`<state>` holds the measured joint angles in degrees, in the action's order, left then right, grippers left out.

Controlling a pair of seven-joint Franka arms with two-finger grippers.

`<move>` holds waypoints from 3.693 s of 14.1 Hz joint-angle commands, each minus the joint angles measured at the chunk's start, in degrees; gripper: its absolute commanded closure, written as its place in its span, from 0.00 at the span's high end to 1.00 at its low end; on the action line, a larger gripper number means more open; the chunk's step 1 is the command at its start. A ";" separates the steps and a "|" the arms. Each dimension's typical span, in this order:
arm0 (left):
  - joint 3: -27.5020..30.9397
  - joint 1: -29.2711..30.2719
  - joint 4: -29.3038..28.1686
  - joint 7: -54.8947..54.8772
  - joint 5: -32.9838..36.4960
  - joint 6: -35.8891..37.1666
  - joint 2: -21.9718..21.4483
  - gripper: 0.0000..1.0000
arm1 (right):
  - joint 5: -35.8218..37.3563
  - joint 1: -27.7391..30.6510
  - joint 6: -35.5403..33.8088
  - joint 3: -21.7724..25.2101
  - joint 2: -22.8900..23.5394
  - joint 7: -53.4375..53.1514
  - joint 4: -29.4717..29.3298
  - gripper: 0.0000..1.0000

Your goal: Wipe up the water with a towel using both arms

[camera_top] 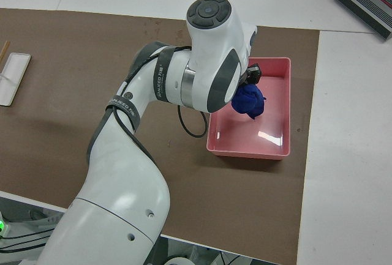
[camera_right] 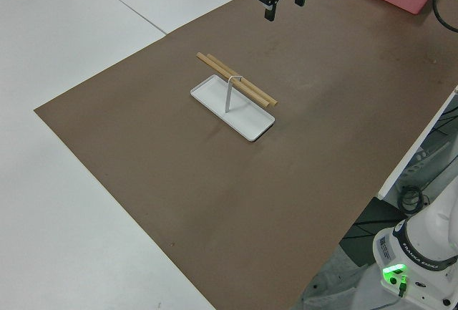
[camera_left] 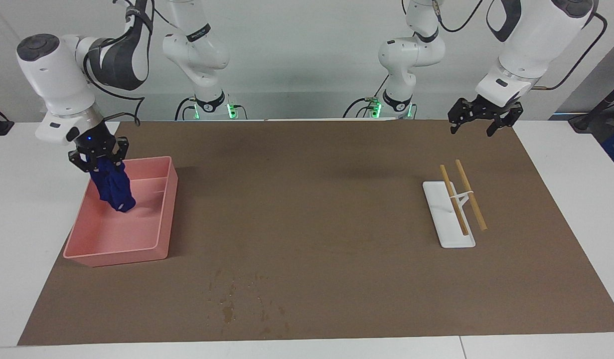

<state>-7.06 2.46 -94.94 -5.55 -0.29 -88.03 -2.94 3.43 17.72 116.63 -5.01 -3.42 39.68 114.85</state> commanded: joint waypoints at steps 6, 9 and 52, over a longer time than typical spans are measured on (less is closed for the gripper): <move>-0.15 0.44 -0.24 -0.69 -0.59 0.58 -0.40 1.00 | 0.43 -0.05 -3.58 -0.97 -1.24 0.31 -5.06 1.00; -0.15 0.44 -0.24 -0.69 -0.59 0.58 -0.40 1.00 | -0.18 -0.23 -13.85 -1.58 -1.77 0.22 -14.71 1.00; -0.15 0.44 -0.24 -0.69 -0.59 0.58 -0.40 1.00 | -4.93 -20.36 -28.12 7.57 0.16 -34.32 -21.42 1.00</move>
<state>-7.05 2.46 -94.94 -5.55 -0.29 -88.01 -2.94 -1.56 -4.49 88.81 4.12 -1.80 6.31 91.98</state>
